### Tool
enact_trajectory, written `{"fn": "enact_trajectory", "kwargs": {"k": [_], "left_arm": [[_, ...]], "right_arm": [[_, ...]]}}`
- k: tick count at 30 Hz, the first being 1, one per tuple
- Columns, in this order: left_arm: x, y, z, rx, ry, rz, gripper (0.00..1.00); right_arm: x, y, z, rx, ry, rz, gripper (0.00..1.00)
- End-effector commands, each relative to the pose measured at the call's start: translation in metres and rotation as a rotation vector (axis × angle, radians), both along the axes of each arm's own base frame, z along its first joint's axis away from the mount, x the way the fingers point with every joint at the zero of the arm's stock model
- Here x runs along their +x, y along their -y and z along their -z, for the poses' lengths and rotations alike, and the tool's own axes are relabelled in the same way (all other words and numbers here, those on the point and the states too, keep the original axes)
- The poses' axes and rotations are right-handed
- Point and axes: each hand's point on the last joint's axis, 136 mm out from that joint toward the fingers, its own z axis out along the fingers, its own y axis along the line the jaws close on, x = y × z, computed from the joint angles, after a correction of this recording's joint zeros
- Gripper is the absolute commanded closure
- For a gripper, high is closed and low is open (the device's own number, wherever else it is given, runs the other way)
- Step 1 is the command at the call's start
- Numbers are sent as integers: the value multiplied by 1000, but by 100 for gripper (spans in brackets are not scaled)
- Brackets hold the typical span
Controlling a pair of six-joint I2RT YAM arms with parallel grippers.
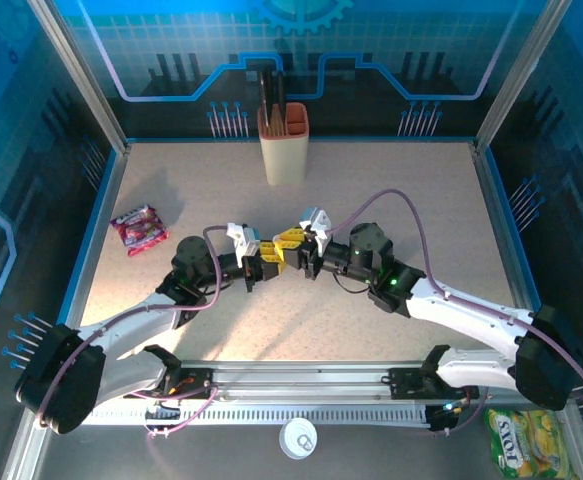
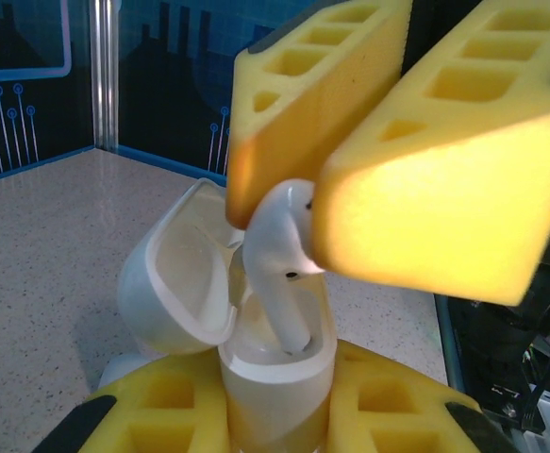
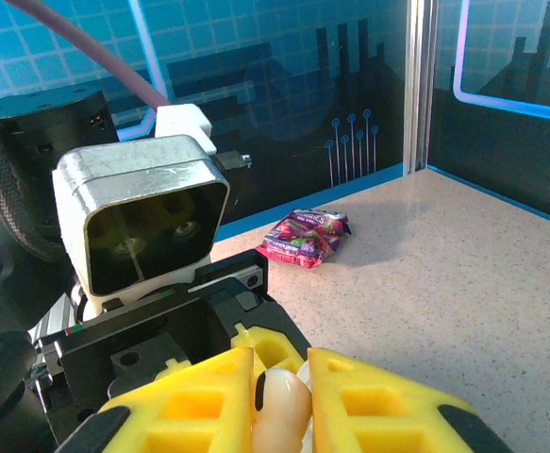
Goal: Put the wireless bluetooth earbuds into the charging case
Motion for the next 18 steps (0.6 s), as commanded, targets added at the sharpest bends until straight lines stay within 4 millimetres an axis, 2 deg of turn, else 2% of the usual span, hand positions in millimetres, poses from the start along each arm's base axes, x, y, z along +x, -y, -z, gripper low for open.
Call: {"fn": "enact_trajectory", "kwargs": {"k": [1,13,18], "left_arm": [[-4,0,-23,-53,70,6,84],[-5,1,-25,-51,74,15,84],[-3,0,-25,-50,77,7,84]], "right_arm": [[-2,2,14,-64,-20,-25,83],[-2,-10,19,-81,-27,-72,84],[-3,-13,30,-102,-42,-94,84]]}}
